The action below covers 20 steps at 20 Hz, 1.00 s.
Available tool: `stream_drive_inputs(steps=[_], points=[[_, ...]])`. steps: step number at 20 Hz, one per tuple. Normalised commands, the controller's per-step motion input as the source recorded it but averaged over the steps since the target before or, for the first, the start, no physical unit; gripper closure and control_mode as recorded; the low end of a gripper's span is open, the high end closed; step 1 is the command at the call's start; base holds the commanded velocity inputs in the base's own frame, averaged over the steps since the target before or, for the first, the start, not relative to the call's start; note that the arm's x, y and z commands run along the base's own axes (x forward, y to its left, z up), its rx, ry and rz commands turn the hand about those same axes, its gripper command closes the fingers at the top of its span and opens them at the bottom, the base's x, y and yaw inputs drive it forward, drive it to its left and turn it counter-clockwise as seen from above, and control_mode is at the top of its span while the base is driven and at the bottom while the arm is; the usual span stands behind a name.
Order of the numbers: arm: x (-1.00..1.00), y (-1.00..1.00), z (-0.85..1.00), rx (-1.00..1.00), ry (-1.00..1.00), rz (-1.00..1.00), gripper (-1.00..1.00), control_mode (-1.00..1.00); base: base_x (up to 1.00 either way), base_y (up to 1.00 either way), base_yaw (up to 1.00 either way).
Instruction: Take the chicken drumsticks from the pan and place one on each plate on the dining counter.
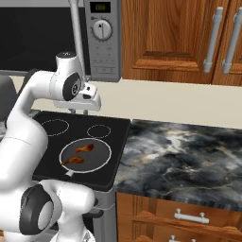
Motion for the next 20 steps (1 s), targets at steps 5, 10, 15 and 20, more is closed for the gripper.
stream_drive_inputs(steps=[5, 10, 15, 20], points=[[-0.07, 0.0, -0.14, -0.06, 0.06, 0.0, -1.0, -1.0, 0.0, 0.0, 0.0], [-0.13, 0.1, -0.44, 0.0, 0.05, 0.0, -1.0, -1.0, 0.0, 0.0, 0.0], [0.0, 0.0, -0.62, 0.32, 0.06, -0.03, -1.0, -1.0, 0.0, 0.0, 0.0], [0.01, 0.17, -0.72, 0.11, 0.01, -0.12, -1.0, -1.0, 0.0, 0.0, 0.0]])
